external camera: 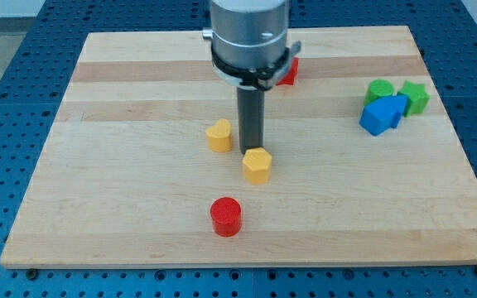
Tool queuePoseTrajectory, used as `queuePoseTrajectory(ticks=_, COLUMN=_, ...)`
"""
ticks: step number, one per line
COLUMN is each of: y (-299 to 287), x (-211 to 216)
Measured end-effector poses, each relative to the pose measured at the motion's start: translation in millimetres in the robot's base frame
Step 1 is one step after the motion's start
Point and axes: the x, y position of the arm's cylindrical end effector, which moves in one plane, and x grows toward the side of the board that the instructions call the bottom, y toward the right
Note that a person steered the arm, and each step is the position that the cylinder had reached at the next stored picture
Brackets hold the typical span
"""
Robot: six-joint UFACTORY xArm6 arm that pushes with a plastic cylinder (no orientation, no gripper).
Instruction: Move the red star to the right of the yellow heart
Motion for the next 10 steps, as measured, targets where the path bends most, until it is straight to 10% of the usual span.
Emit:
queuePoseTrajectory(ticks=5, y=-51, x=67)
queuePoseTrajectory(ticks=8, y=-77, x=-68)
queuePoseTrajectory(ticks=10, y=-44, x=-27)
